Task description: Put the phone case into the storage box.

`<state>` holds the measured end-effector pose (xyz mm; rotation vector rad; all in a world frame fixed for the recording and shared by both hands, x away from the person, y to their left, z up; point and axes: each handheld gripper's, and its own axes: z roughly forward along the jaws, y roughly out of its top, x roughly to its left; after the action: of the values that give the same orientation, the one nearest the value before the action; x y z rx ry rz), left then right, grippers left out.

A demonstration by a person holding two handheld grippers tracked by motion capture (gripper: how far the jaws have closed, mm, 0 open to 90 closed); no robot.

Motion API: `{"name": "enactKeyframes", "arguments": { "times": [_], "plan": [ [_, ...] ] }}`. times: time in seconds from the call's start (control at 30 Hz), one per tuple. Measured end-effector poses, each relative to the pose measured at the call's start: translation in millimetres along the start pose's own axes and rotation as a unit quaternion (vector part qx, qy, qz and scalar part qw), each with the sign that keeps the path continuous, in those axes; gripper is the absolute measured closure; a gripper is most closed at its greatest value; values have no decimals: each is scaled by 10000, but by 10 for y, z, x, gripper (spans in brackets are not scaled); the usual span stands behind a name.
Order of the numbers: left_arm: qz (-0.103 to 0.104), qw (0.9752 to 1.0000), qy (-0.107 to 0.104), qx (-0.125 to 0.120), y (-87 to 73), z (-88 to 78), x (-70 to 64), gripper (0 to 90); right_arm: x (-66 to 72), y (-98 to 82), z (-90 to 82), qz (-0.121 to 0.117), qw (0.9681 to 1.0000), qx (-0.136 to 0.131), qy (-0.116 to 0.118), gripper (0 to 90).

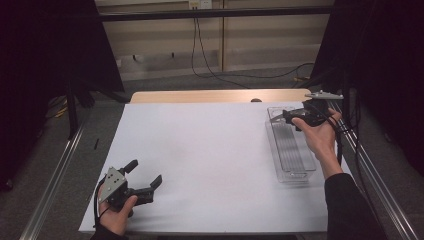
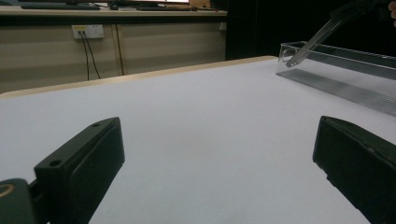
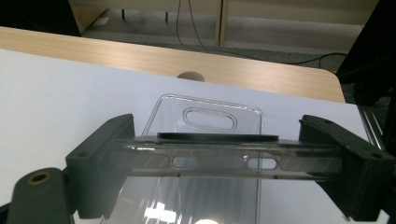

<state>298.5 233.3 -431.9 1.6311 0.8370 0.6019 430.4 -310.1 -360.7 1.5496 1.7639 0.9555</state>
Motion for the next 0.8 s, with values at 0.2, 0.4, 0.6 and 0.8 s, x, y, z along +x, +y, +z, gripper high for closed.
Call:
{"name": "enactKeyframes", "arguments": {
  "times": [0.2, 0.4, 0.6, 0.8],
  "plan": [
    [-31, 10000, 3, -18, -2, 0, 1, 20, 24, -6, 50, 22, 10000, 58, -59, 117],
    [-38, 10000, 0, -20, 1, -3, 3, 20, 82, -8, 120, -85, 9996, 147, -206, 117],
    [-37, 10000, -10, -8, -2, -1, 10, 20, 90, 14, 165, -33, 9995, 176, -250, 117],
    [16, 10000, -61, 56, -5, 11, -3, 20, 113, 62, 206, 22, 9992, 154, -358, 117]
  ]
}}
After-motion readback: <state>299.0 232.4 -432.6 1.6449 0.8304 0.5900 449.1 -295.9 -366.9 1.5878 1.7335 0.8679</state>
